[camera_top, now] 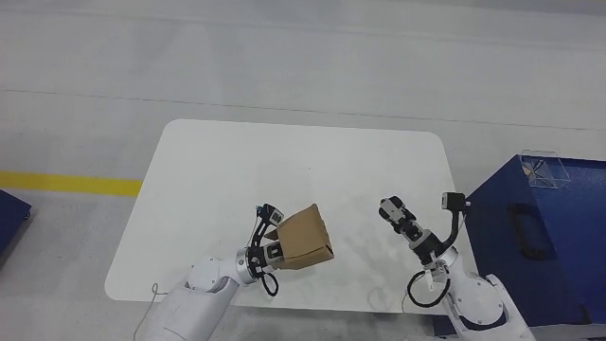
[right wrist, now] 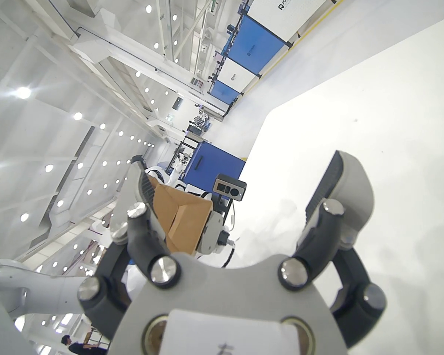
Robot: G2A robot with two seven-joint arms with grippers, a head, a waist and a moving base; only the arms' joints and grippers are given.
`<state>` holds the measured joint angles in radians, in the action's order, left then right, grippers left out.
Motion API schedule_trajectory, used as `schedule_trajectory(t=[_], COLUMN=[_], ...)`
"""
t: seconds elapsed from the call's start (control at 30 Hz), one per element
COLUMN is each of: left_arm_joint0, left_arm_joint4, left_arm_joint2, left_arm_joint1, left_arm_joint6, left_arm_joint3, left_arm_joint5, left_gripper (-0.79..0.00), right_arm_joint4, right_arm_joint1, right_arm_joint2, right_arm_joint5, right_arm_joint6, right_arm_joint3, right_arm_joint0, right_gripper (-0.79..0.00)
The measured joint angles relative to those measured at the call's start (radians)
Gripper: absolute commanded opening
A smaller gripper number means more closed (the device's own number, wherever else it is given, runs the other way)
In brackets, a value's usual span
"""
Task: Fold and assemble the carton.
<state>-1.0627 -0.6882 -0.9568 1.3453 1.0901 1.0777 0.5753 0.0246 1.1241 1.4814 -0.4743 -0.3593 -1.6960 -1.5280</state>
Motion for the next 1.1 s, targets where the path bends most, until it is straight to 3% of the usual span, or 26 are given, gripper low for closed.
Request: schedule_trajectory(t=[0.2,0.3,0.43,0.53,0.73,0.9,1.1], left_arm_joint0=[-0.002,-0.014,-0.063,-0.116,-0.176,-0.212,-0.214], left_arm_joint4=[0.001,-0.032,-0.077,-0.136,-0.392,-0.598,-0.764], left_arm_joint2=[-0.003,0.0,0.022,0.051,0.123,0.172,0.201], left_arm_joint1=[0.0,0.007,0.02,0.04,0.084,0.124,0.171], left_arm_joint6=[-0.015,-0.153,-0.481,-0.759,-1.261,-1.574,-1.895], left_arm_joint3=[0.01,0.097,0.28,0.428,0.613,0.674,0.673], left_arm_joint5=[-0.015,-0.164,-0.409,-0.525,-0.711,-0.657,-0.462], left_gripper=[-0.785,-0.785,-0.785,-0.785,-0.785,-0.785,-0.785], right_arm_joint4=[0.004,-0.038,-0.093,-0.128,-0.207,-0.22,-0.219], right_arm_joint1=[0.003,0.004,0.001,-0.002,-0.005,-0.006,-0.005], right_arm_joint2=[-0.005,0.011,0.055,0.088,0.119,0.111,0.111], right_arm_joint5=[0.018,0.038,0.098,0.14,0.166,0.172,0.171], right_arm_joint6=[0.032,0.057,0.036,0.018,-0.047,-0.085,-0.084], right_arm_joint3=[-0.015,-0.021,-0.015,-0.008,0.006,0.02,0.019], right_arm_joint0=[-0.011,-0.028,-0.039,-0.042,-0.041,-0.034,-0.035], right_gripper=[0.0,0.0,0.0,0.0,0.0,0.0,0.0])
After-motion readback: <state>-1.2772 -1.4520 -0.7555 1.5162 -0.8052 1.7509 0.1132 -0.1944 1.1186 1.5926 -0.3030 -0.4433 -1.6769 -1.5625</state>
